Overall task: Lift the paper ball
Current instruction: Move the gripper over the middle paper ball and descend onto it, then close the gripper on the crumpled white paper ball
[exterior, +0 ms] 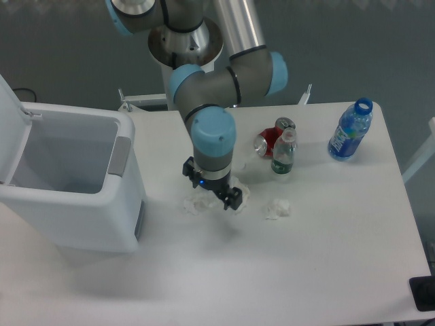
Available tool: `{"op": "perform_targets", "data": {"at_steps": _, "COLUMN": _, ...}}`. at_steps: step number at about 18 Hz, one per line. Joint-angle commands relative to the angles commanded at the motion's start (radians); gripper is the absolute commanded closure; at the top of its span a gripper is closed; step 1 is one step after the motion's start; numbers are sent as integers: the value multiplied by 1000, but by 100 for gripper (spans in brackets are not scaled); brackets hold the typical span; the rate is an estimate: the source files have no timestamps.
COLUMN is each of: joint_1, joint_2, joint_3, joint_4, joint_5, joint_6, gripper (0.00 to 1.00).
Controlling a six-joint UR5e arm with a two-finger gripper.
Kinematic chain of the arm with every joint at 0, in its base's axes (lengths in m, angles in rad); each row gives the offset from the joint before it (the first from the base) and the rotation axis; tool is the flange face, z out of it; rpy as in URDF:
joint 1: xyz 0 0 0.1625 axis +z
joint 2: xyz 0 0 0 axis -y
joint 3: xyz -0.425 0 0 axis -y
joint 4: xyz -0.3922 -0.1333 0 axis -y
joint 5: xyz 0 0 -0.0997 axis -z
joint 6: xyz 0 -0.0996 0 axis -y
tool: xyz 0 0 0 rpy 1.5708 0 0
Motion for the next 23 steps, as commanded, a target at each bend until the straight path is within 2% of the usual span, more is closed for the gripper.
{"op": "perform_targets", "data": {"at_steps": 5, "joint_1": -14, "joint_2": -18, "joint_3": -2, "joint_4": 0, "joint_5": 78, "joint_6": 86, "gripper": 0}}
{"op": "perform_targets", "data": {"at_steps": 12, "joint_1": -20, "joint_2": -35, "joint_3": -9, "joint_4": 0, "joint_5": 81, "joint_6": 106, "gripper": 2}}
{"op": "perform_targets", "data": {"at_steps": 17, "joint_1": -20, "joint_2": -37, "joint_3": -6, "joint_4": 2, "joint_5": 80, "joint_6": 101, "gripper": 25}}
{"op": "perform_targets", "data": {"at_steps": 20, "joint_1": -20, "joint_2": -38, "joint_3": 9, "joint_4": 2, "joint_5": 83, "joint_6": 100, "gripper": 60}}
{"op": "perform_targets", "data": {"at_steps": 23, "joint_1": -18, "joint_2": -35, "joint_3": 12, "joint_4": 0, "joint_5": 84, "joint_6": 100, "gripper": 83}}
